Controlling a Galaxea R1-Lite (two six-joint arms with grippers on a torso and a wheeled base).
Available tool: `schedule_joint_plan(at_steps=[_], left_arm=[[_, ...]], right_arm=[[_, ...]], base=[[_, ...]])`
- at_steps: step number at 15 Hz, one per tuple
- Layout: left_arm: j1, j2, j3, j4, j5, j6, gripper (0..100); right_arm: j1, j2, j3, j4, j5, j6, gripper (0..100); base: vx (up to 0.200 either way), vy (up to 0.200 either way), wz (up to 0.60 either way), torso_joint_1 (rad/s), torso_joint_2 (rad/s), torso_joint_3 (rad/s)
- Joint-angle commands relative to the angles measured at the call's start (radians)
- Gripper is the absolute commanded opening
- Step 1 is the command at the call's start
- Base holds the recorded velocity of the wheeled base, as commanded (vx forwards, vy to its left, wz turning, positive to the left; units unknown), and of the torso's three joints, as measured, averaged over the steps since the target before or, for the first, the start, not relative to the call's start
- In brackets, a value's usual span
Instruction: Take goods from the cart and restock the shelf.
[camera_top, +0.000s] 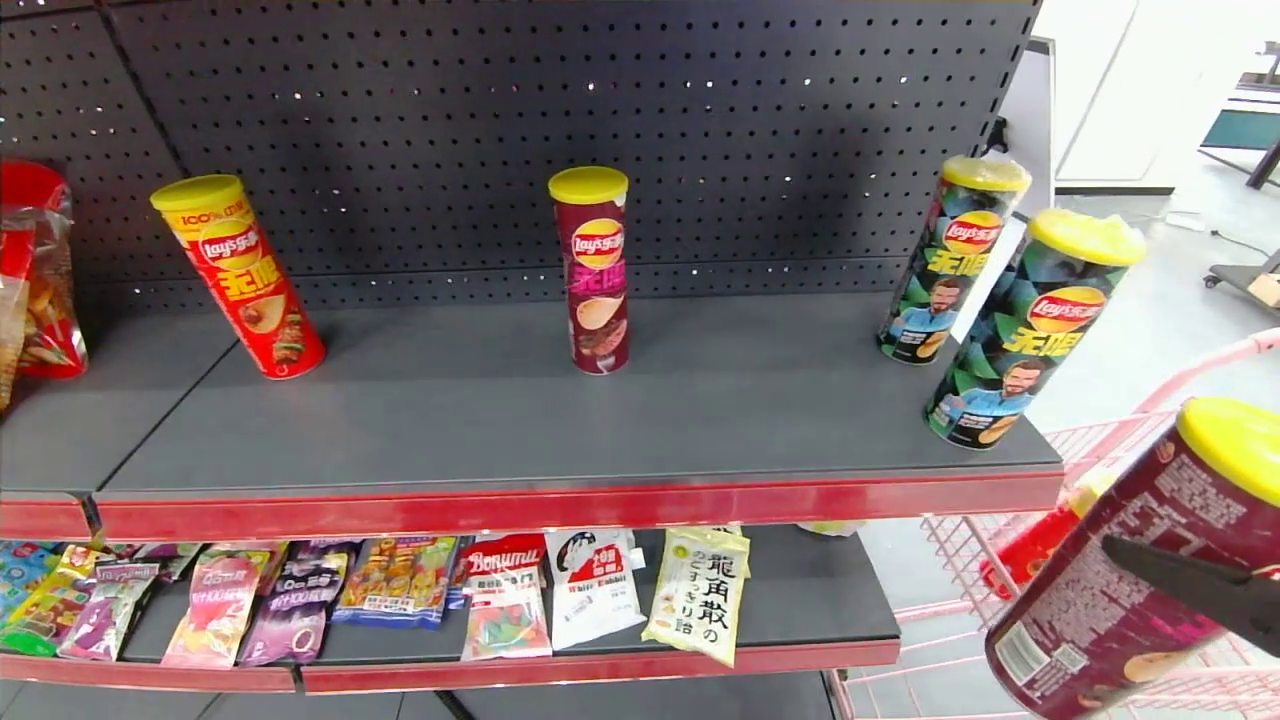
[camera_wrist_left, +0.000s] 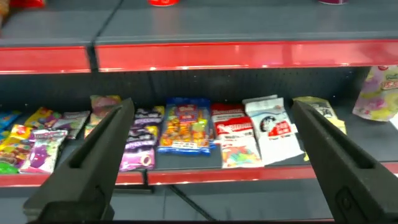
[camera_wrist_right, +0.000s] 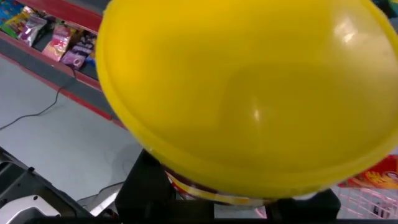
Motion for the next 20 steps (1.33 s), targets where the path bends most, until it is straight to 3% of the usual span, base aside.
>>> schedule_joint_plan(at_steps=[1, 6, 9, 18, 20], left_arm=[[0.000, 0.001, 0.001, 0.000, 0.000, 0.000, 100], [0.000, 0.001, 0.001, 0.000, 0.000, 0.000, 100], [0.000, 0.001, 0.001, 0.000, 0.000, 0.000, 100], [0.000, 0.001, -0.001, 0.000, 0.000, -0.001, 100], [0.000, 0.001, 0.001, 0.000, 0.000, -0.001, 100]], right_arm=[[0.003, -0.021, 0.006, -0.003, 0.012, 0.001, 0], [0.001, -0.024, 0.012, -0.001, 0.021, 0.008, 0], [0.003, -0.026, 0.032, -0.001, 0.056, 0.003, 0], [0.003, -0.010, 0.026, -0.003, 0.067, 0.009, 0], [0.003, -0.009, 0.026, -0.003, 0.068, 0.009, 0]], base=[[0.000, 0.200, 0.00, 0.002, 0.00, 0.007], [0.000, 0.200, 0.00, 0.003, 0.00, 0.001], [0.000, 0.000, 0.00, 0.000, 0.00, 0.000], [0.200, 0.000, 0.00, 0.003, 0.00, 0.001], [0.000, 0.000, 0.00, 0.000, 0.00, 0.000]])
